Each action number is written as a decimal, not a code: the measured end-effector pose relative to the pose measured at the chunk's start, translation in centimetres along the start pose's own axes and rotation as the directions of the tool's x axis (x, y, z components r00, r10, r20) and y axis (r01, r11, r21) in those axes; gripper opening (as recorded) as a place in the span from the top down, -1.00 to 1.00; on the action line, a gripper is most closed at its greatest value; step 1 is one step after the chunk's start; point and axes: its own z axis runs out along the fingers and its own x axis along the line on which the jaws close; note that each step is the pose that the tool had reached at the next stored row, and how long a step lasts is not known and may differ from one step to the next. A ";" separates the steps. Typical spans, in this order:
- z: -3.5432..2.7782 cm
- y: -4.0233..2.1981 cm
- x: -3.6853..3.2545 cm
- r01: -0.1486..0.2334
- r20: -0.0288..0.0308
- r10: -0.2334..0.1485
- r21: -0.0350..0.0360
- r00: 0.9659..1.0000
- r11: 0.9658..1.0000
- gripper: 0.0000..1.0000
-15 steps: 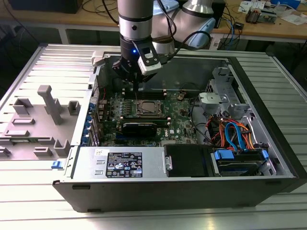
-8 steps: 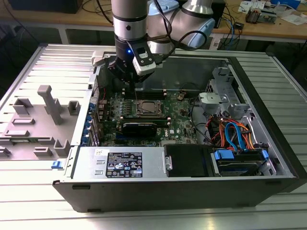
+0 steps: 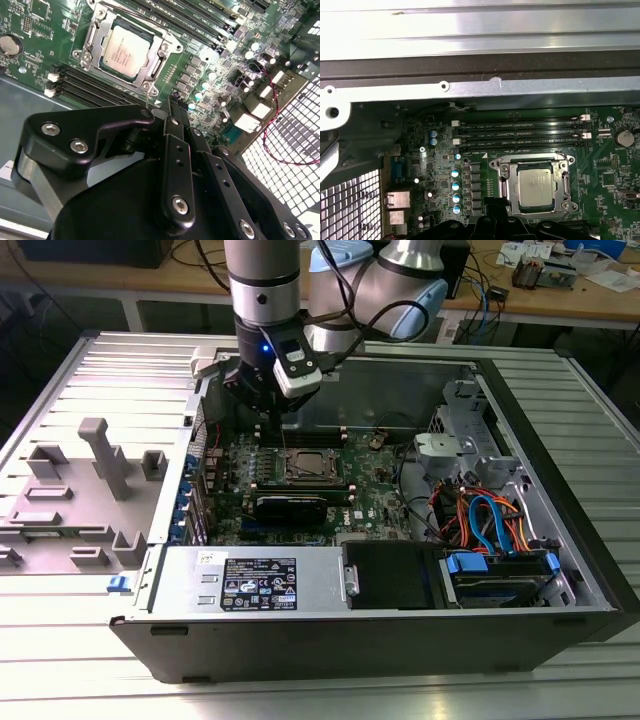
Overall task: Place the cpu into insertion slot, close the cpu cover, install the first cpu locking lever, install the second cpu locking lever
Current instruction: 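Install the first cpu locking lever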
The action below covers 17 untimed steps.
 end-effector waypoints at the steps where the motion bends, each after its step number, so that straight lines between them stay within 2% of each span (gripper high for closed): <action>1: 0.09 0.00 0.01 0.001 0.000 -0.001 0.000 1.000 1.000 0.79; 4: 0.41 -0.01 0.03 0.001 0.000 -0.001 -0.001 1.000 1.000 0.79; 17: 0.48 -0.01 0.09 0.002 0.000 -0.002 -0.001 1.000 1.000 0.79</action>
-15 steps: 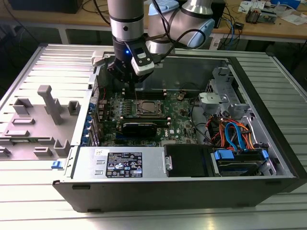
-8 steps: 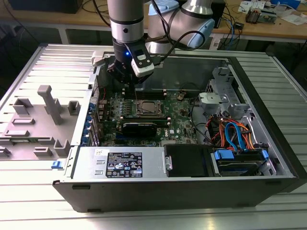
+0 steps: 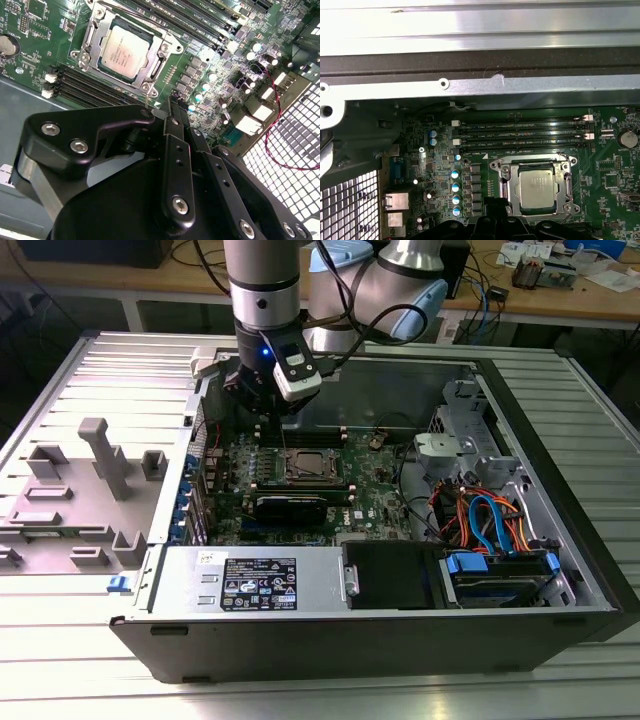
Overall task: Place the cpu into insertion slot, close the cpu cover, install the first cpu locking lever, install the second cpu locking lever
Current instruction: 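Install the first cpu locking lever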
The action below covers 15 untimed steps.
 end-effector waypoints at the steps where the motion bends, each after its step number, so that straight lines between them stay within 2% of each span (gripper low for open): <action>1: 0.03 0.00 0.03 0.002 0.000 -0.002 0.000 1.000 1.000 0.79; 5: 0.10 0.00 0.08 0.015 0.000 -0.015 0.000 1.000 1.000 0.79; 15: 0.11 0.06 0.25 0.018 0.000 -0.018 -0.001 1.000 1.000 0.79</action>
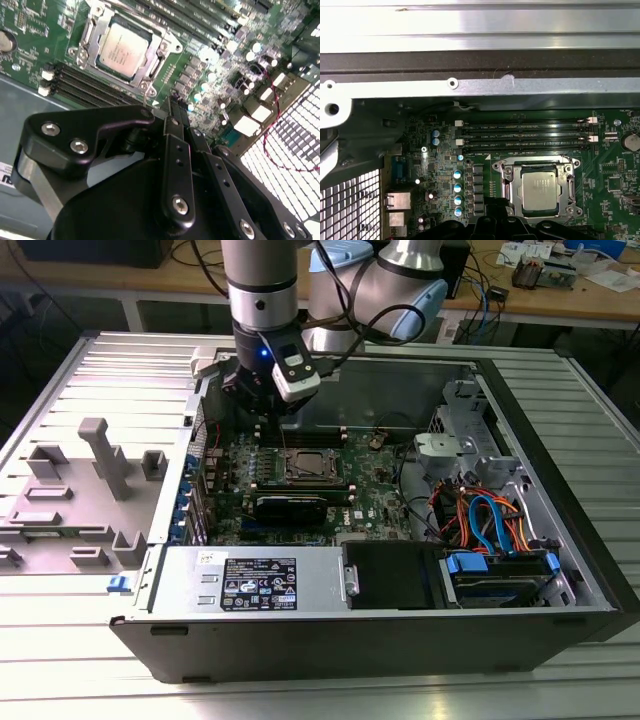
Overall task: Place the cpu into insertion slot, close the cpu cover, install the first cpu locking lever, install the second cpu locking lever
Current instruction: 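Install the first cpu locking lever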
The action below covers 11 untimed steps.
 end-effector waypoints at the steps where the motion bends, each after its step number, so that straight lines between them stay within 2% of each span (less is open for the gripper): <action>1: 0.00 0.04 0.09 0.001 0.000 -0.001 0.000 1.000 1.000 0.79; 8: 0.32 0.63 0.16 0.020 0.000 -0.020 -0.002 1.000 1.000 0.79; 11: 0.42 1.15 0.20 0.025 0.000 -0.025 -0.002 1.000 1.000 0.79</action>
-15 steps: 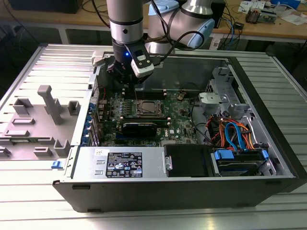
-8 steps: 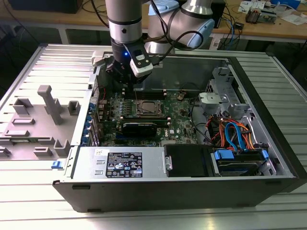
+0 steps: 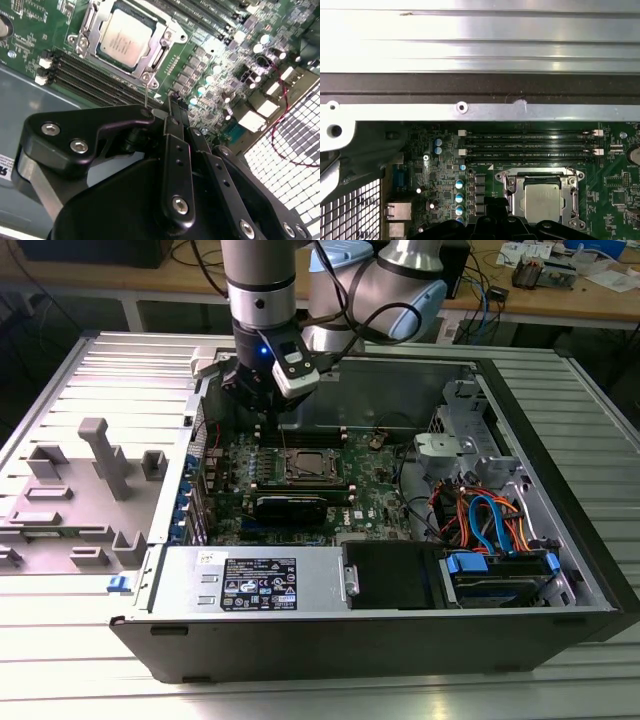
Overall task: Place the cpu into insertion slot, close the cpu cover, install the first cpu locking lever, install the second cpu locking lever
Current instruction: 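Install the first cpu locking lever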
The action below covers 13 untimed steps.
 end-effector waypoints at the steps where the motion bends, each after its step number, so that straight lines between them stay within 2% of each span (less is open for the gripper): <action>1: 0.01 0.11 0.02 0.000 0.000 0.000 0.000 1.000 1.000 0.79; 5: 0.11 0.59 0.07 0.001 0.000 -0.001 0.000 1.000 1.000 0.79; 8: 0.17 1.33 0.06 0.002 0.000 -0.002 0.000 1.000 1.000 0.79; 13: 0.23 1.45 -0.14 0.002 0.000 -0.002 0.000 1.000 1.000 0.79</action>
